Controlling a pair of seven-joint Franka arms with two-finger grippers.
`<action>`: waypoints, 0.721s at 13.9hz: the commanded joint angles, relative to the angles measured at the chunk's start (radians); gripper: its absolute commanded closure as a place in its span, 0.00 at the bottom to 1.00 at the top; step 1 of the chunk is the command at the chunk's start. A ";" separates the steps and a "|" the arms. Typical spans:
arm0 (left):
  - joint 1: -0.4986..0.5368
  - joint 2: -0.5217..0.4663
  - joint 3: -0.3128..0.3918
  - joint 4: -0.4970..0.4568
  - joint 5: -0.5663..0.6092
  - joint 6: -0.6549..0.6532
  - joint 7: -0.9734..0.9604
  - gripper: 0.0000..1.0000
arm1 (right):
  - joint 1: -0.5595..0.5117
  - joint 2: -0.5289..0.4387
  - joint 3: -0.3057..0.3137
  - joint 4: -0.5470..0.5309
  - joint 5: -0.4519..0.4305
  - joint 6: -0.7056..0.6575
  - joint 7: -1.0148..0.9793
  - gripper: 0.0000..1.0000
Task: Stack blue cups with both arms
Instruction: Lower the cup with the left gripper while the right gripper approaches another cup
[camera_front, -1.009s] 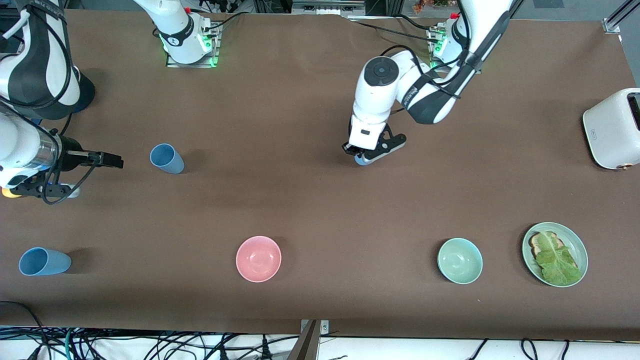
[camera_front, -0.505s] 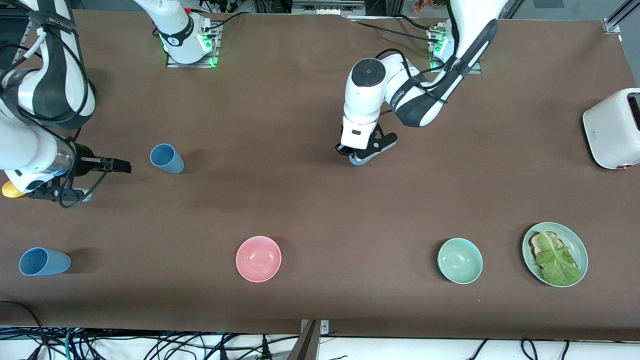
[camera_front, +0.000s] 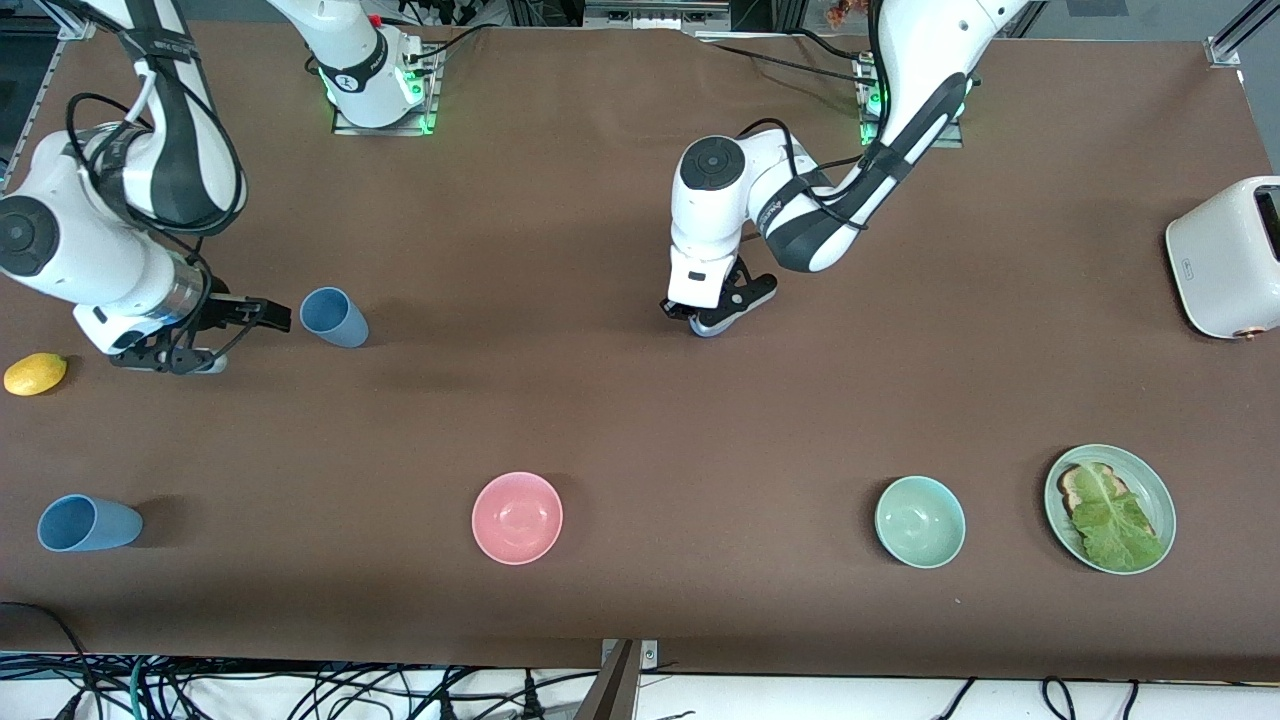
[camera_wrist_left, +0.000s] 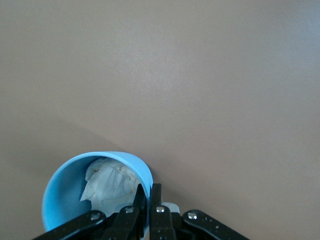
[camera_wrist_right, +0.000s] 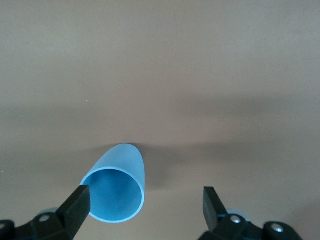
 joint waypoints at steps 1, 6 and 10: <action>-0.034 0.024 0.009 0.057 0.032 -0.023 -0.058 1.00 | -0.003 -0.058 0.002 -0.121 -0.018 0.111 -0.016 0.00; -0.042 0.045 0.012 0.060 0.034 -0.023 -0.073 1.00 | -0.003 -0.018 0.002 -0.140 -0.018 0.154 -0.016 0.00; -0.054 0.077 0.017 0.068 0.088 -0.019 -0.122 1.00 | -0.003 -0.005 0.002 -0.155 -0.018 0.164 -0.017 0.00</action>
